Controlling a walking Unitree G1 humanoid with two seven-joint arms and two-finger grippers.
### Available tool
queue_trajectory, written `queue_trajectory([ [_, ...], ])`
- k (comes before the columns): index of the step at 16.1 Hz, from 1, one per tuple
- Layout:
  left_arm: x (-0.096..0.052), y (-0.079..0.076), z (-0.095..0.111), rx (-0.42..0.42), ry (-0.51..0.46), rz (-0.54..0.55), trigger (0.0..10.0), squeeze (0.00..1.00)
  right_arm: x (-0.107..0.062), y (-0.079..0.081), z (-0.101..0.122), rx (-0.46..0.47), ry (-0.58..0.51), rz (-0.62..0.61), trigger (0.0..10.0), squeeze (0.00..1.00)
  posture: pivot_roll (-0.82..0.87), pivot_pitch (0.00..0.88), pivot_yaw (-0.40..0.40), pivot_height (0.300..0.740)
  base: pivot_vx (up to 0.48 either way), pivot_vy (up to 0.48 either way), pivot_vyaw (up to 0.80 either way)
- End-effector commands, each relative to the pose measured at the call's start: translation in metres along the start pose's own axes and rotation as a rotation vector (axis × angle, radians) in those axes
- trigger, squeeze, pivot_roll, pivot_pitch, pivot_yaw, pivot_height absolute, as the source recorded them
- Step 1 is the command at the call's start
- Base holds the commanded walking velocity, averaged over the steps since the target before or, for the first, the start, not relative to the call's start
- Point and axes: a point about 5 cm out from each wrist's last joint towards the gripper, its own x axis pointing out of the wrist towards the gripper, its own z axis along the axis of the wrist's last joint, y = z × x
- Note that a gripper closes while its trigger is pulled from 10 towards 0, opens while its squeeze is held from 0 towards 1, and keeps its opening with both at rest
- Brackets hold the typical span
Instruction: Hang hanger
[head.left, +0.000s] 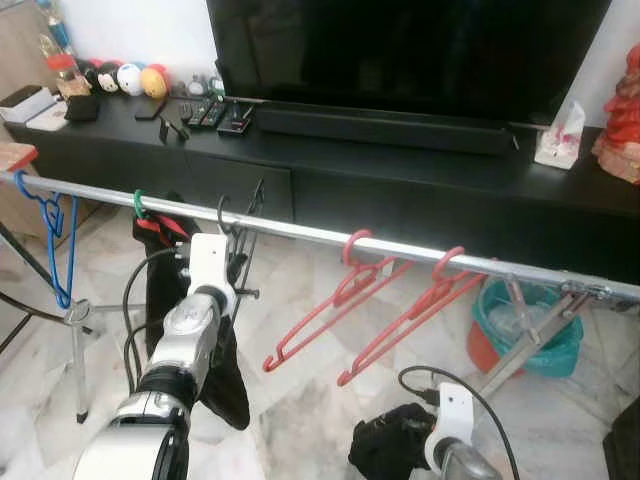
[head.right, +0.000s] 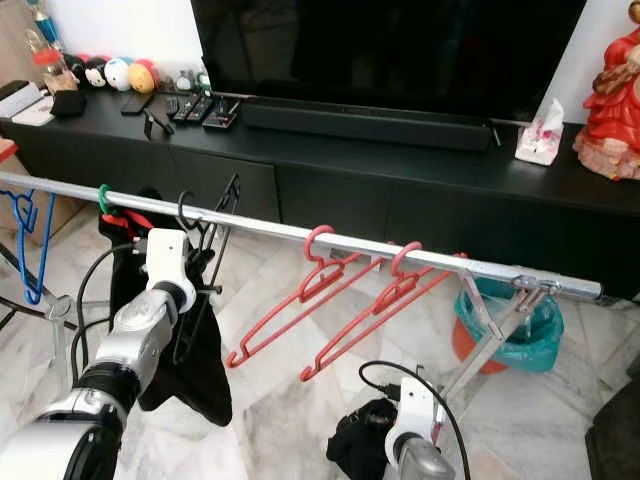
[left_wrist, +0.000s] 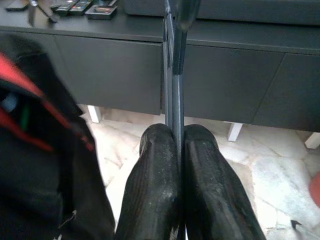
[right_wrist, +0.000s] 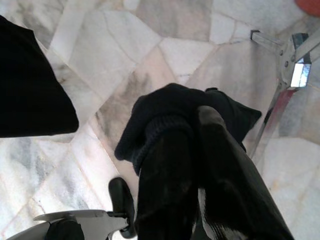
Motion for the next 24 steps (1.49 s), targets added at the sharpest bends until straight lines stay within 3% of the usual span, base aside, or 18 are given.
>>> queue_trajectory([
  [1,-0.011,0.005,-0.006,0.02,-0.027,0.002,10.0,0.0,-0.003,-0.003,-0.01,-0.001,0.022,-0.007,10.0,0.0,-0.08,0.0,0.036,0.719,0.0,0.0,0.0],
  [5,-0.03,0.006,-0.027,0.083,0.013,-0.011,10.0,0.0,-0.005,-0.007,-0.015,-0.001,0.027,-0.013,10.0,0.0,-0.07,0.0,0.028,0.719,0.0,0.0,0.0],
  [9,-0.04,0.003,-0.036,0.056,0.026,-0.016,10.0,0.0,-0.006,-0.01,-0.016,-0.005,0.029,-0.016,10.0,0.0,-0.07,0.0,0.023,0.719,0.0,0.0,0.0],
  [17,-0.038,-0.01,-0.036,0.04,0.026,-0.043,10.0,0.0,-0.006,-0.012,-0.015,-0.007,0.021,-0.021,10.0,0.0,-0.08,0.0,0.024,0.719,0.0,0.0,0.0],
  [24,-0.038,-0.008,-0.033,0.034,0.022,-0.034,10.0,0.0,-0.005,-0.012,-0.01,0.0,0.003,-0.022,10.0,0.0,-0.08,0.0,0.027,0.719,-0.137,0.0,0.0],
])
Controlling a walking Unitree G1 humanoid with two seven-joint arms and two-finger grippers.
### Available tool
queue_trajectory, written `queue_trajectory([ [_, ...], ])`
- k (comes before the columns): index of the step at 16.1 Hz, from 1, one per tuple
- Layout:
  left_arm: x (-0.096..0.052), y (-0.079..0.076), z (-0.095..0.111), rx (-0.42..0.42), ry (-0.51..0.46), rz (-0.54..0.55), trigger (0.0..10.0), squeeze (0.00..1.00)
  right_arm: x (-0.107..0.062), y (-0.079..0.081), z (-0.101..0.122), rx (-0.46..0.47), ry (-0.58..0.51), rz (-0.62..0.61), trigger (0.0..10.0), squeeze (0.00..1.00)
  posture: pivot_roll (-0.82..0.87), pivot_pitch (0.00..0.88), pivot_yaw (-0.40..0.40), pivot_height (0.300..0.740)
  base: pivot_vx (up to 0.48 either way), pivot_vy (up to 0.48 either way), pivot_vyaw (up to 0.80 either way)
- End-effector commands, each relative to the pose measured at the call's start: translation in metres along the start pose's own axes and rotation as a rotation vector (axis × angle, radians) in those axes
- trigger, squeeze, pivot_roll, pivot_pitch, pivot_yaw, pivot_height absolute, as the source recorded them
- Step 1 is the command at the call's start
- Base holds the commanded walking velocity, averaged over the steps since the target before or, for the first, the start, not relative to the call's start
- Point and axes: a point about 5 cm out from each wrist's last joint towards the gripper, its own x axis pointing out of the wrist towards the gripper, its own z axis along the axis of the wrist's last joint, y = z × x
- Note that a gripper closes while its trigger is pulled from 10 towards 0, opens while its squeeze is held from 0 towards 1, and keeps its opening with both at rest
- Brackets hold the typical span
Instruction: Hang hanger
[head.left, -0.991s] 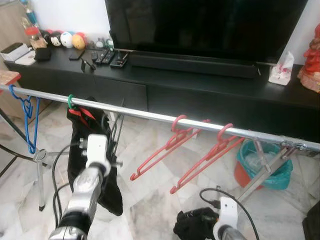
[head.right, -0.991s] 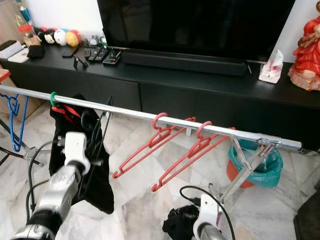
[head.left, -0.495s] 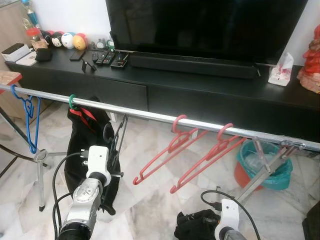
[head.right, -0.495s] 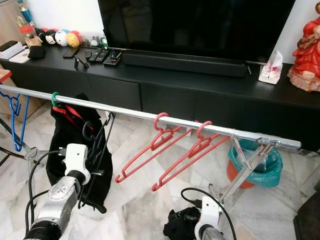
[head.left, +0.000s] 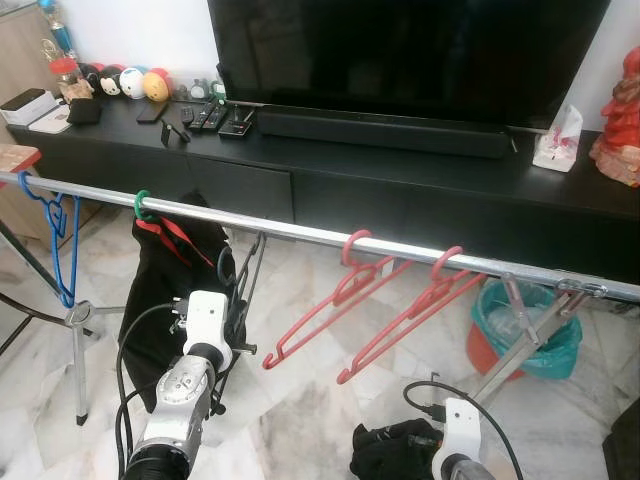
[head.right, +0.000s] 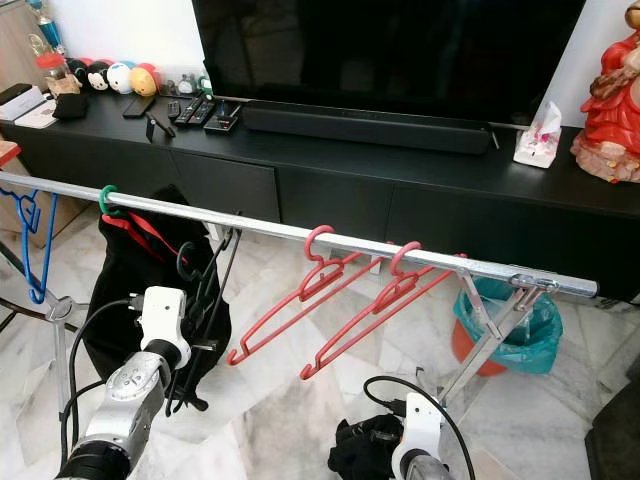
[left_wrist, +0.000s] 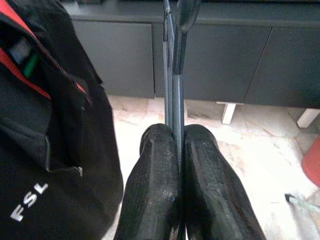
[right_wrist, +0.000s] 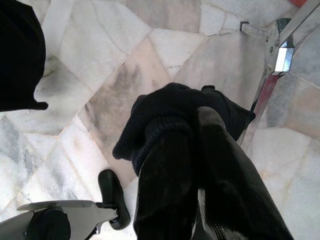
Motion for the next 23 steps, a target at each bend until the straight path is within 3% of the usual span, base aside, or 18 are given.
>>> queue_trajectory([
  [1,0.0007,0.0032,0.0031,0.008,0.001,0.01,10.0,0.0,0.001,0.0017,0.0051,0.011,-0.026,0.004,10.0,0.0,-0.08,0.0,0.027,0.719,-0.24,0.0,0.0],
  [23,0.0005,0.0033,0.0032,-0.012,0.006,0.028,10.0,0.0,0.0028,0.0074,0.0106,0.001,-0.038,0.022,10.0,0.0,-0.08,0.0,0.023,0.719,-0.275,0.0,0.0],
])
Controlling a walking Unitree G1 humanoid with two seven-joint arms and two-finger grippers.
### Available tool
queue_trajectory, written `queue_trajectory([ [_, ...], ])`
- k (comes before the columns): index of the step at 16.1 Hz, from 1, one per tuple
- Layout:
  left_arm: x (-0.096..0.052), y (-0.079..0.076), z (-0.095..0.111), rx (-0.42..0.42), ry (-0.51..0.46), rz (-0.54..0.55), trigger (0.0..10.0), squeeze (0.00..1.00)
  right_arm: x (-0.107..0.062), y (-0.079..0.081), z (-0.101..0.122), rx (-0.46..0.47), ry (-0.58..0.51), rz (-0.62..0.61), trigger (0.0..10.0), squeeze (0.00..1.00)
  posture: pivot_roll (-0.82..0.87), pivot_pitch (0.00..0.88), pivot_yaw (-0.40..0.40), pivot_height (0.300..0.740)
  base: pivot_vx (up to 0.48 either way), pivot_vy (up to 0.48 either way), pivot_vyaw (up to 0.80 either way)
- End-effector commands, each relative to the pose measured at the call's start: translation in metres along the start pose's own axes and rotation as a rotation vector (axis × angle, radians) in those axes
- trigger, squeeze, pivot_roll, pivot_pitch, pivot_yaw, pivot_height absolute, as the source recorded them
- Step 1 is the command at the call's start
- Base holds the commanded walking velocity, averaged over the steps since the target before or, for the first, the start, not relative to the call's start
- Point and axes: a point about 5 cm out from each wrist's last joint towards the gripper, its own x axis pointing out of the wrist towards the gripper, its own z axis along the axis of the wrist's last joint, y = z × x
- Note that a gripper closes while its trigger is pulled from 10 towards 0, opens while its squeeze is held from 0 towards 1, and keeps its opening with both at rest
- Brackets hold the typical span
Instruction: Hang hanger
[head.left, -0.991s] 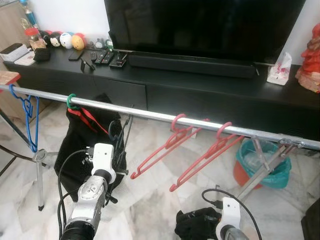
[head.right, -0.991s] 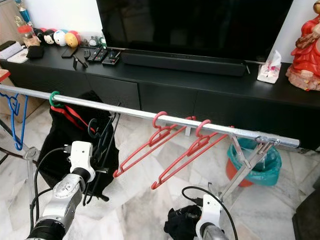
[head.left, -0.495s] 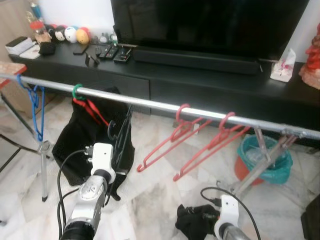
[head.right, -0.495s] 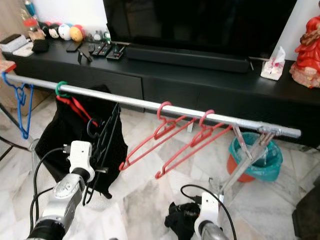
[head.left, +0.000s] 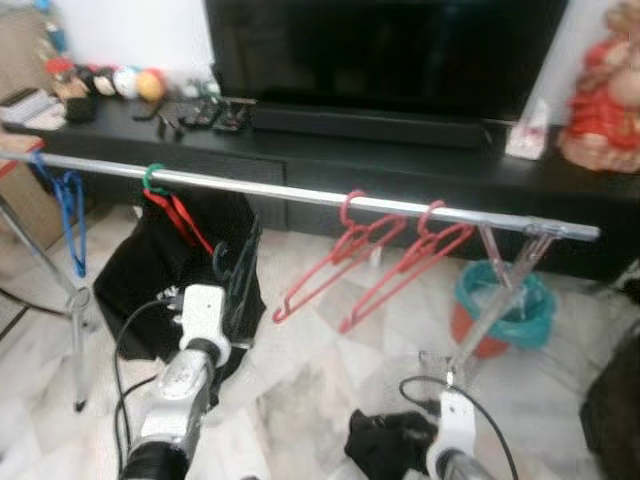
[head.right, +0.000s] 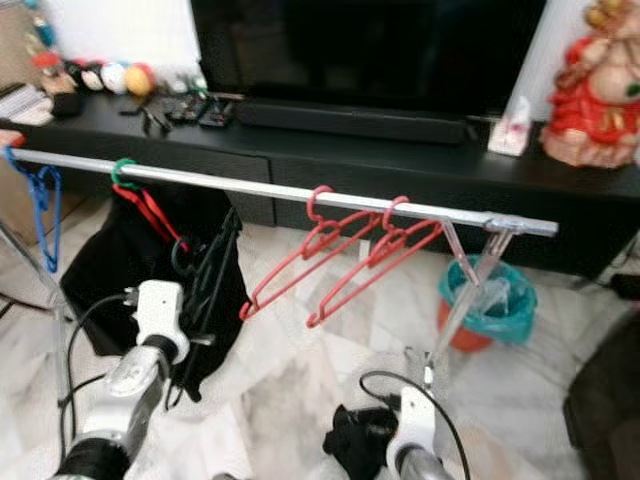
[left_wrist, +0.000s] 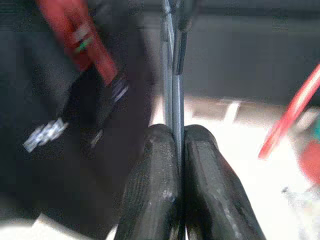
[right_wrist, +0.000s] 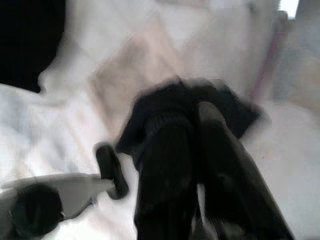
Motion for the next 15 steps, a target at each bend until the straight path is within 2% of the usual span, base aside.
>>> queue_trajectory([
  [1,0.0,0.001,-0.001,-0.001,0.006,0.002,10.0,0.0,0.0,0.0,-0.001,0.006,-0.003,0.001,10.0,0.0,-0.08,0.0,0.023,0.719,-0.289,0.0,0.0],
  [15,0.001,0.002,0.003,-0.019,-0.001,0.012,10.0,0.0,0.001,0.016,-0.008,-0.001,0.026,0.012,10.0,0.0,-0.08,0.0,0.019,0.719,-0.289,0.0,0.0],
])
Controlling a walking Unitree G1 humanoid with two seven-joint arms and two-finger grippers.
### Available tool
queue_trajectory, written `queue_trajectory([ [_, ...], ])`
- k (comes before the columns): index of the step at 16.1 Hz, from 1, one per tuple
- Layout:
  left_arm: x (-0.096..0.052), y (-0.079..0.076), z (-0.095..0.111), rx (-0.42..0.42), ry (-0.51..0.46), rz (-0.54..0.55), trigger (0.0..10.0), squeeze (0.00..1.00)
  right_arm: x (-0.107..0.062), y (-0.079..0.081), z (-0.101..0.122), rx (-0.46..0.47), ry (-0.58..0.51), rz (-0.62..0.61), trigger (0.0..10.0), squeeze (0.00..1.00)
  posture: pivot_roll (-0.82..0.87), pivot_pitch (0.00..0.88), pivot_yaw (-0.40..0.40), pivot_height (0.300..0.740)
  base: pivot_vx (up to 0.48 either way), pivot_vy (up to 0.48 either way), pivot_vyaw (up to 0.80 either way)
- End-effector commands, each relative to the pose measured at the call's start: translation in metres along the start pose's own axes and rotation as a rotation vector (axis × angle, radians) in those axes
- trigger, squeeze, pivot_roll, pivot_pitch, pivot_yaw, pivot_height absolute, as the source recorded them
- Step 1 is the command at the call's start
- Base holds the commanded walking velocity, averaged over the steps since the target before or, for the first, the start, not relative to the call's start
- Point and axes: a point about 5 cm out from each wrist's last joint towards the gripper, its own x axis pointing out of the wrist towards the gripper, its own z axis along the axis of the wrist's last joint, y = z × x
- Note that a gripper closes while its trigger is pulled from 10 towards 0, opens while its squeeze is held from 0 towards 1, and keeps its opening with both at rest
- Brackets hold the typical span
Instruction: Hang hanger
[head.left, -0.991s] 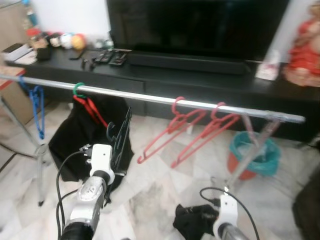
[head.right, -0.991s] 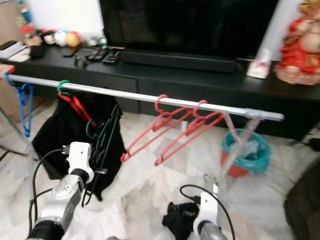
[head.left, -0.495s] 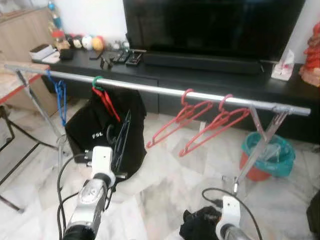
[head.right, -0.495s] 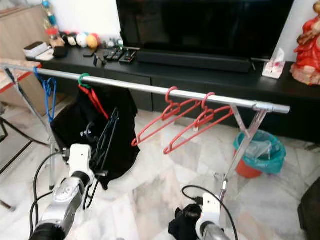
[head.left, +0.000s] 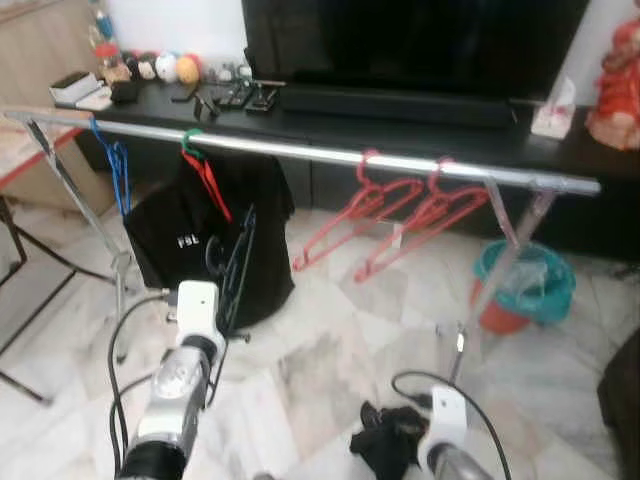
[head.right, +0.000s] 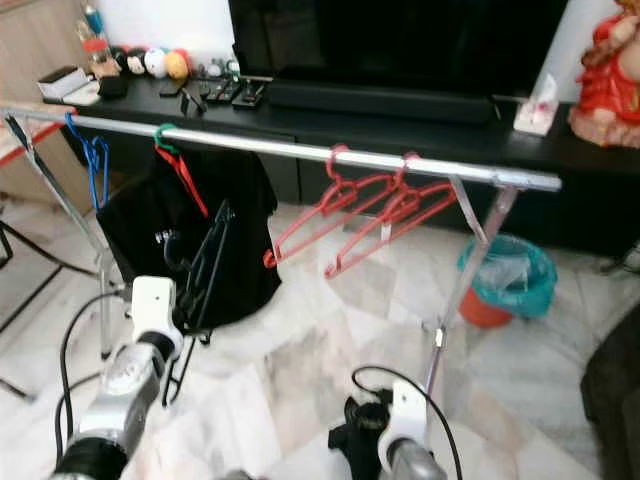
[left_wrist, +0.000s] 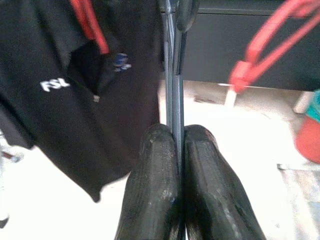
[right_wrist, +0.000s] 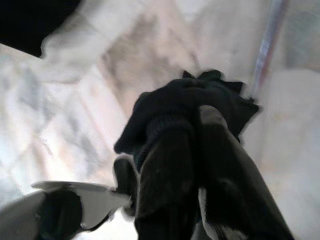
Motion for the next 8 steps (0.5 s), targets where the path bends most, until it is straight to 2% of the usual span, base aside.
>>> queue_trajectory([
  [1,0.002,0.003,0.005,0.005,-0.006,0.004,10.0,0.0,0.001,0.006,0.0,-0.006,0.001,0.01,10.0,0.0,-0.08,0.0,0.018,0.719,-0.292,0.0,0.0],
  [5,0.002,0.003,0.005,0.005,-0.005,0.007,10.0,0.0,0.0,0.0,0.001,-0.002,-0.001,0.006,10.0,0.0,-0.08,0.0,0.018,0.719,-0.279,0.0,0.0],
  [8,0.002,0.003,0.005,0.007,0.0,0.01,10.0,0.0,0.0,-0.005,0.002,0.001,-0.002,0.004,10.0,0.0,-0.08,0.0,0.018,0.719,0.0,0.0,0.0],
])
